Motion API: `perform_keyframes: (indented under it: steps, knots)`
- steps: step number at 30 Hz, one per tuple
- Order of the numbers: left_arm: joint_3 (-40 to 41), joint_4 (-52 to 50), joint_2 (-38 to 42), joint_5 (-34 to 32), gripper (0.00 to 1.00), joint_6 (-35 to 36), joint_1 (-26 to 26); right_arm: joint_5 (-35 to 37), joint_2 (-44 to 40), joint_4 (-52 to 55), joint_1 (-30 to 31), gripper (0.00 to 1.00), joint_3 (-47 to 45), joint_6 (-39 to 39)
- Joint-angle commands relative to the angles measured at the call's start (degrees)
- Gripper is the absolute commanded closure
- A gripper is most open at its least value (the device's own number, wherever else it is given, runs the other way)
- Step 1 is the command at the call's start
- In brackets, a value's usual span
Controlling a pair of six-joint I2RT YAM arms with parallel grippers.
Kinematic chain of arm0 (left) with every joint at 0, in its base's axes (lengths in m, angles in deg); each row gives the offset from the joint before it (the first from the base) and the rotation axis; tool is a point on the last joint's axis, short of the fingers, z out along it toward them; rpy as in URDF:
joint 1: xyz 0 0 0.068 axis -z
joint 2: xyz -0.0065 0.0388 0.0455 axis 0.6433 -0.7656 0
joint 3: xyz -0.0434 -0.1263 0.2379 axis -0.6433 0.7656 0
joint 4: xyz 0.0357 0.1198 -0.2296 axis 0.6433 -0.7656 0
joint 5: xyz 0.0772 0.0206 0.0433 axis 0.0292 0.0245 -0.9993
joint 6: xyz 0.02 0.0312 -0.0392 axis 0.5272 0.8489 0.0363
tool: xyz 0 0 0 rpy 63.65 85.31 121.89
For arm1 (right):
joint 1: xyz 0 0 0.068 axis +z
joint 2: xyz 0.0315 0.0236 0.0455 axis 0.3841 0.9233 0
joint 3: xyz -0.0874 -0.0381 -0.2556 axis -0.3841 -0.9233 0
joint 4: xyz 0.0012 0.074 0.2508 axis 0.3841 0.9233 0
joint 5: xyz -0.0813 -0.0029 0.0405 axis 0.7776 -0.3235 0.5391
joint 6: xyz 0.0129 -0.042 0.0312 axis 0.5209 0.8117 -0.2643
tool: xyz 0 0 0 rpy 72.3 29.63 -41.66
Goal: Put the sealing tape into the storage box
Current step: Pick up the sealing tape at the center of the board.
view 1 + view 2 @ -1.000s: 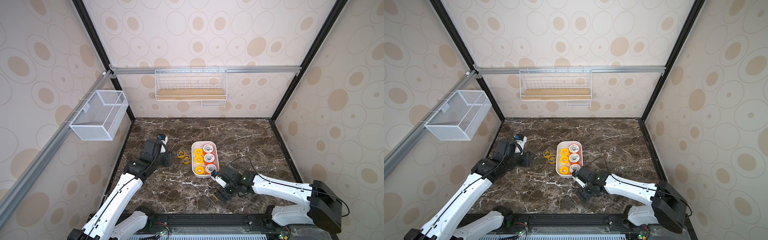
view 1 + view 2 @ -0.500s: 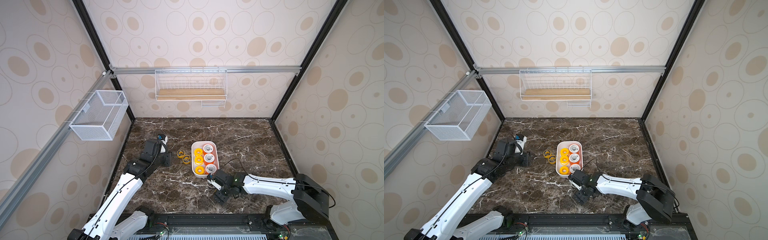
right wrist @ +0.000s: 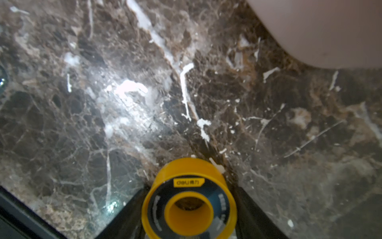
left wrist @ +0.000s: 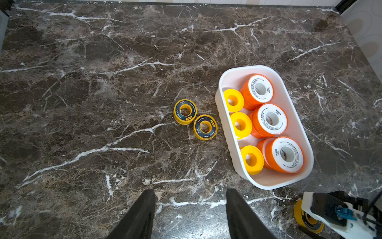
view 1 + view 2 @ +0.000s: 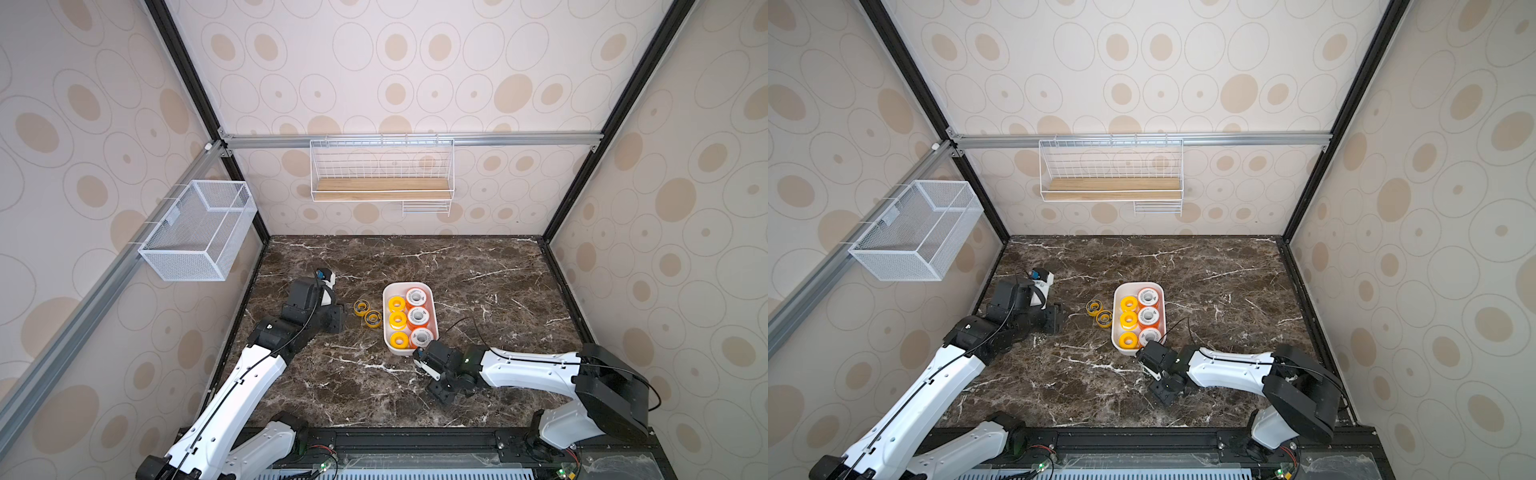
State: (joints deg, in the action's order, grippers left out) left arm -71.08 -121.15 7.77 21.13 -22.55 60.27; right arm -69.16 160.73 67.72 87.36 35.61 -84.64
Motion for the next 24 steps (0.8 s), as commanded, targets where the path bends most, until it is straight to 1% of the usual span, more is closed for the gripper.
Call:
perform_keyframes:
  steps: [1,4,8,13,19,24]
  knots:
    - [-0.02,-0.42,-0.14,-0.77,0.41,1.11,-0.60,0.93,-0.07,0.24,0.42,0.35,1.16,-1.02]
    - [0.00,-0.42,-0.11,-0.68,0.41,1.10,-0.62,1.03,-1.50,0.25,0.42,0.38,1.12,-1.27]
    - [0.01,-0.48,-0.25,-0.65,0.41,1.21,-0.61,1.23,-3.35,0.73,0.44,0.38,1.50,-2.16]
    - [0.00,-0.51,-0.24,-0.65,0.41,1.23,-0.57,1.54,-3.79,3.30,0.44,0.38,3.78,-1.08]
    - [0.00,-0.51,-0.23,-0.48,0.41,1.13,-0.58,0.00,-4.21,5.72,-0.23,0.38,8.58,2.47]
    - [0.00,-0.57,-0.16,-0.48,0.41,1.11,-0.59,-3.73,-3.48,7.33,-3.18,0.38,13.99,6.30]
